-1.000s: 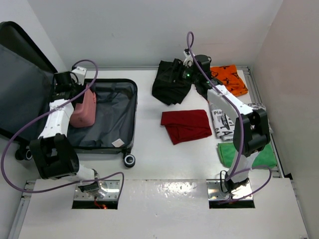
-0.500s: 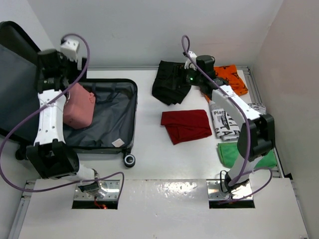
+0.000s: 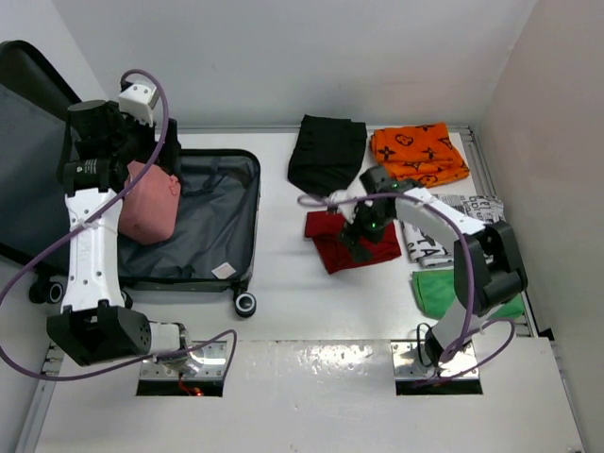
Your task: Pack the luggage
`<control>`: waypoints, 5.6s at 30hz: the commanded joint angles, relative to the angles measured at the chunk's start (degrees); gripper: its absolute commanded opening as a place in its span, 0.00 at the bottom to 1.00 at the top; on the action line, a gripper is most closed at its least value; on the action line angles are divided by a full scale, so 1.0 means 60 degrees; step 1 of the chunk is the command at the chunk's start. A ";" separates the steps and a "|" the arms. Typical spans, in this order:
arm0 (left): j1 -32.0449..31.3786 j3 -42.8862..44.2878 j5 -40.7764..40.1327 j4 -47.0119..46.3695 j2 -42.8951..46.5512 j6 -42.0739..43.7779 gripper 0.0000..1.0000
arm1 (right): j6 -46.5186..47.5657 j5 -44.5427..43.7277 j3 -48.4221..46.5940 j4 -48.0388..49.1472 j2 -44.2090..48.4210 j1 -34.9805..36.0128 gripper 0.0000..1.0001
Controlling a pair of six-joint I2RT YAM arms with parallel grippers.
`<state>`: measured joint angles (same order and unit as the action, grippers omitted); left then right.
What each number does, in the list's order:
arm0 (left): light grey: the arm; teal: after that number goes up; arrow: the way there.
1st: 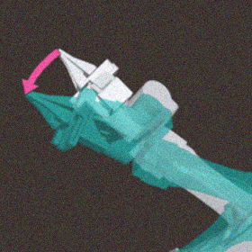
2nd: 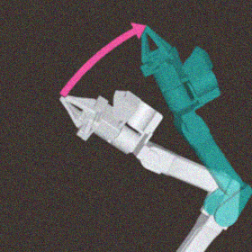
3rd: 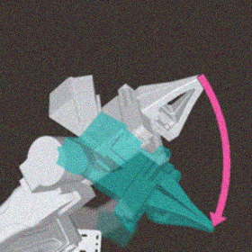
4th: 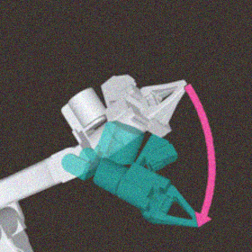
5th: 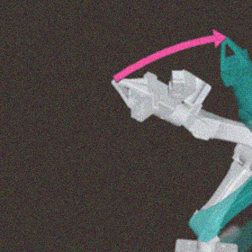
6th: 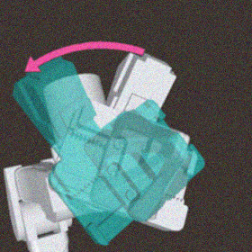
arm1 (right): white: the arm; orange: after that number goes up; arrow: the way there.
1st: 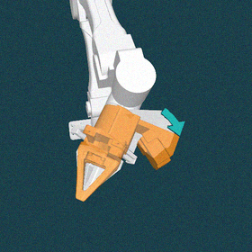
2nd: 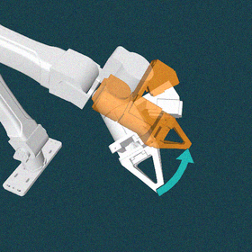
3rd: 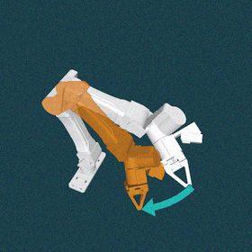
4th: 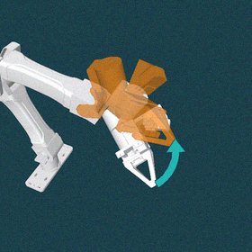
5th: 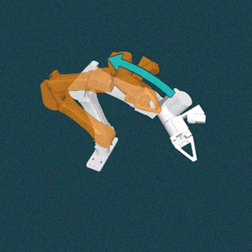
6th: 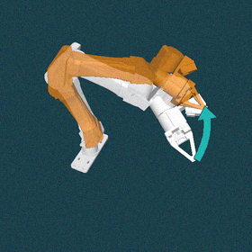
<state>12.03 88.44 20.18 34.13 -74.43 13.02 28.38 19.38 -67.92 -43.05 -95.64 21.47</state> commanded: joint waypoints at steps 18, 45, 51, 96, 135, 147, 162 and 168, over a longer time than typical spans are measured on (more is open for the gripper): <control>0.0484 0.0069 -0.0024 0.0215 0.0525 -0.0294 1.00 | 0.1935 -0.1076 0.1885 0.3847 -0.0188 0.0962 0.99; 0.4087 -0.0590 0.1924 -0.0195 0.0716 -0.3955 1.00 | -0.4608 0.3917 -0.4559 0.2657 -0.1684 0.1268 0.00; 0.4908 -0.0488 0.2480 -0.0400 0.0906 -0.4819 1.00 | -0.7130 0.4562 -0.4603 0.5223 -0.1097 0.2206 0.00; 0.5495 -0.0401 0.3740 0.0390 0.2767 -0.5245 0.96 | -1.2479 0.3977 -0.6307 1.4716 -0.7661 0.6118 0.78; 0.1890 -0.4073 -0.3155 0.5739 -0.0118 0.3689 0.16 | -0.9477 0.3934 -0.1702 0.6107 -0.0995 -0.0576 0.48; 0.2184 -0.6183 -0.5282 0.2138 -0.0529 0.5196 0.14 | -0.9037 0.3626 -0.2186 0.5490 -0.0980 -0.1074 0.52; 0.2594 -0.4374 -0.1714 0.1470 0.1196 0.6504 0.76 | -0.8261 0.2867 -0.2142 0.4788 -0.0351 -0.1147 0.72; 0.2931 -0.1032 0.1512 0.2735 0.1580 0.4559 0.89 | -0.9050 0.0672 -0.1937 0.4522 0.0016 -0.1981 0.83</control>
<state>28.86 75.79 15.31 46.72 -67.66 47.46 -23.68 32.67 -78.83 -15.79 -98.19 12.73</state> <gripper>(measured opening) 0.886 0.829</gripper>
